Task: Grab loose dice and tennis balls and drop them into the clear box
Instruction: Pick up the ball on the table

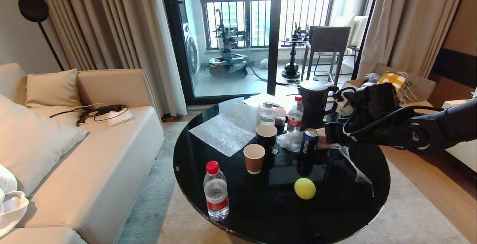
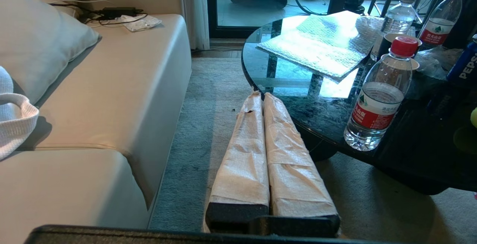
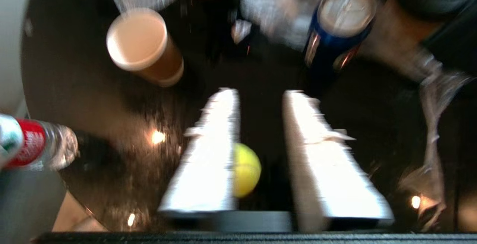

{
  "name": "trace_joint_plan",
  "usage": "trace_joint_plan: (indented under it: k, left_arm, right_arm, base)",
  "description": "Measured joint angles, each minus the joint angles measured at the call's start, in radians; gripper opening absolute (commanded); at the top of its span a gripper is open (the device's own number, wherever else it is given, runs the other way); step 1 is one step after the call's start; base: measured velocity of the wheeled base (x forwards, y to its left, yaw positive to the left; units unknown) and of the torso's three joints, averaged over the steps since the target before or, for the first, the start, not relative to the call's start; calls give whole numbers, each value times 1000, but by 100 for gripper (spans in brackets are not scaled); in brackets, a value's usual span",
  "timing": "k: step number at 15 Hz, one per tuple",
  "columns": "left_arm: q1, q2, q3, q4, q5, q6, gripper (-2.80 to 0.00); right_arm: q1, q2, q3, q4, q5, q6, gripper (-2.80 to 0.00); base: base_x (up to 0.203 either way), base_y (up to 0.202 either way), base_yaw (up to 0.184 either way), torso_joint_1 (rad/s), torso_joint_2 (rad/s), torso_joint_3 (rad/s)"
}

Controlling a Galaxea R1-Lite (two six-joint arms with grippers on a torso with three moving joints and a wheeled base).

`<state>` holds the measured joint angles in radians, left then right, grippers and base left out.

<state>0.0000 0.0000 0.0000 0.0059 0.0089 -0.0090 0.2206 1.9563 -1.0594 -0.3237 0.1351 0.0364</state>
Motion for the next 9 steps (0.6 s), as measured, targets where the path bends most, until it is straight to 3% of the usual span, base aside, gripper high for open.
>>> trace_joint_plan:
  k: [9]
  left_arm:
    - [0, 0, 0, 0, 0, 0, -280]
  right_arm:
    - [12, 93, -25, 39, -2, -26, 0]
  base:
    - [0, 0, 0, 0, 0, 0]
